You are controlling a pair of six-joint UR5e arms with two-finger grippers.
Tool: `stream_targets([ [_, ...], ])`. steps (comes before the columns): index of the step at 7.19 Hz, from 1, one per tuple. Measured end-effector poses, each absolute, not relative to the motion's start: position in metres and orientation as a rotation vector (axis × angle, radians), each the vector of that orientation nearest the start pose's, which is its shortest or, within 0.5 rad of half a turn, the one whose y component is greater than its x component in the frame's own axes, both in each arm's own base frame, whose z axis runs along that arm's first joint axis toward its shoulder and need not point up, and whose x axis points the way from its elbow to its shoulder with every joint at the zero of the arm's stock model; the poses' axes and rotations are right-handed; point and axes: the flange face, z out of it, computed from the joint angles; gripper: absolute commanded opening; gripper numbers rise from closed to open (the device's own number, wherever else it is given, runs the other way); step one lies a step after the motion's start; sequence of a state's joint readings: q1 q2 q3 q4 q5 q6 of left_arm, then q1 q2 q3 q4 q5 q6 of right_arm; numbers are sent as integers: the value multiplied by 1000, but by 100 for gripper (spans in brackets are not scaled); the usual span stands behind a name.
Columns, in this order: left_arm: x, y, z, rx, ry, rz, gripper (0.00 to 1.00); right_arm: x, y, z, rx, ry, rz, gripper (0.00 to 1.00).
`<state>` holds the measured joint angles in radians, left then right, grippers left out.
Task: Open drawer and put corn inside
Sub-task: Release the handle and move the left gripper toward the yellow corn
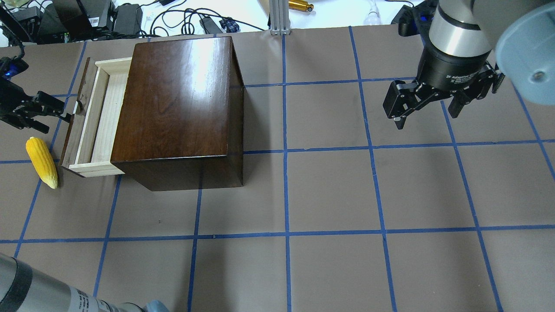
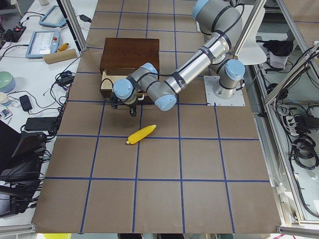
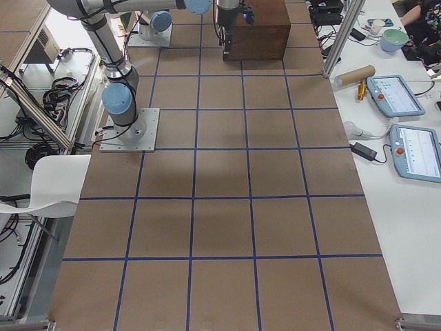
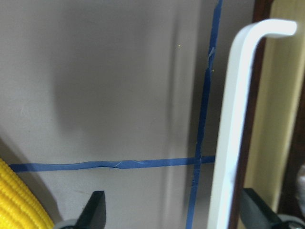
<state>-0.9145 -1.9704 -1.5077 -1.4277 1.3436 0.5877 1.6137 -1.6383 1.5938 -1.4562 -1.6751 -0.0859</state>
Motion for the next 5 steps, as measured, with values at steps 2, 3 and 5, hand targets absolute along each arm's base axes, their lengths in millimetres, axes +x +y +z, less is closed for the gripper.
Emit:
stream_targets([
  [2,242,-570,344,-124,3372,31,100,142,-450,498,-215,3235,117,100],
  [3,239,-561,360,-113,3331,43,100,142,-450,498,-215,3235,116,100],
  [5,249,-548,379,-113,3234,80,100,142,-450,498,-215,3235,116,100],
])
